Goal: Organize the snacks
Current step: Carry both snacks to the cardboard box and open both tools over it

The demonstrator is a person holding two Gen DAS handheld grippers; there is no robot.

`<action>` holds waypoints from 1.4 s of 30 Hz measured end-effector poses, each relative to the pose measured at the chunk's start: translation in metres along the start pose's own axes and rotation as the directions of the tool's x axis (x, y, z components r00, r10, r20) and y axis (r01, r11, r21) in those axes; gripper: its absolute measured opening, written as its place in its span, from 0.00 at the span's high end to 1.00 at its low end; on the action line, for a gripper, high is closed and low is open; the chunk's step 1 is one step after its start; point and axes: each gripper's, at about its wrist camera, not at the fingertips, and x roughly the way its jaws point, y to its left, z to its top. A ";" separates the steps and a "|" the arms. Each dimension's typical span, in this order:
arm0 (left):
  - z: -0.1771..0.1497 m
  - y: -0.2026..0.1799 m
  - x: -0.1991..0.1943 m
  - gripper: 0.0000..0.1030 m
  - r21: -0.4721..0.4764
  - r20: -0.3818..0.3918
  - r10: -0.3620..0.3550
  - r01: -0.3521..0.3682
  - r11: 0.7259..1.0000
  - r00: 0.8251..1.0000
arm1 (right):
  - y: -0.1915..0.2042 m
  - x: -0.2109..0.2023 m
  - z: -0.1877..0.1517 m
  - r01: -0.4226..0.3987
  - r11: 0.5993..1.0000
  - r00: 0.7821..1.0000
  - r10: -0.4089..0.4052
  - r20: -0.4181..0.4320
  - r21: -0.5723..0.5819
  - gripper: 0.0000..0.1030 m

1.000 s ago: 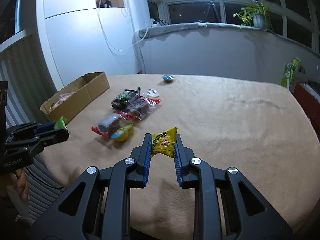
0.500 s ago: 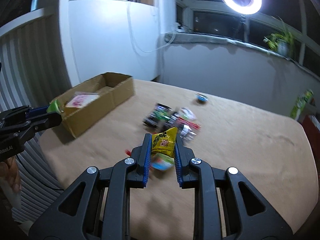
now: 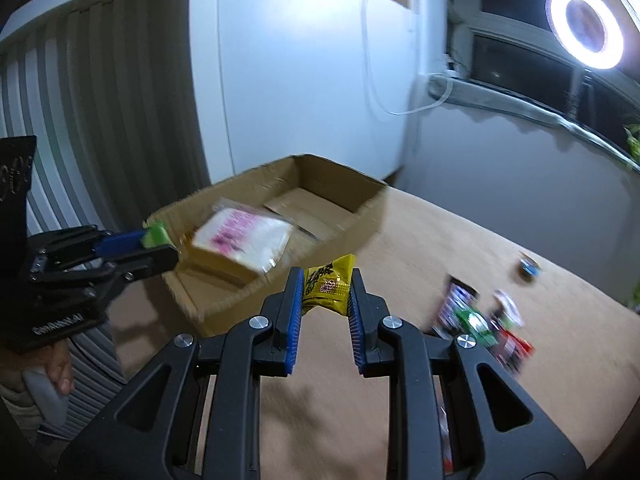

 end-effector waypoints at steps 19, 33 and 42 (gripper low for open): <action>0.037 0.044 0.068 0.27 -0.042 -0.051 0.068 -0.070 0.997 0.996 | -0.002 0.078 0.047 0.024 1.000 0.999 -0.024 0.025 -0.005 0.25; 0.007 0.038 0.015 0.26 -0.108 -0.040 0.065 -0.069 0.992 0.997 | 0.010 0.005 -0.014 0.056 0.997 0.998 -0.057 0.029 0.053 0.20; 0.003 0.003 -0.005 0.22 -0.082 -0.023 0.031 -0.033 0.996 0.999 | 0.007 -0.035 -0.071 0.074 0.992 0.997 -0.073 -0.014 0.098 0.20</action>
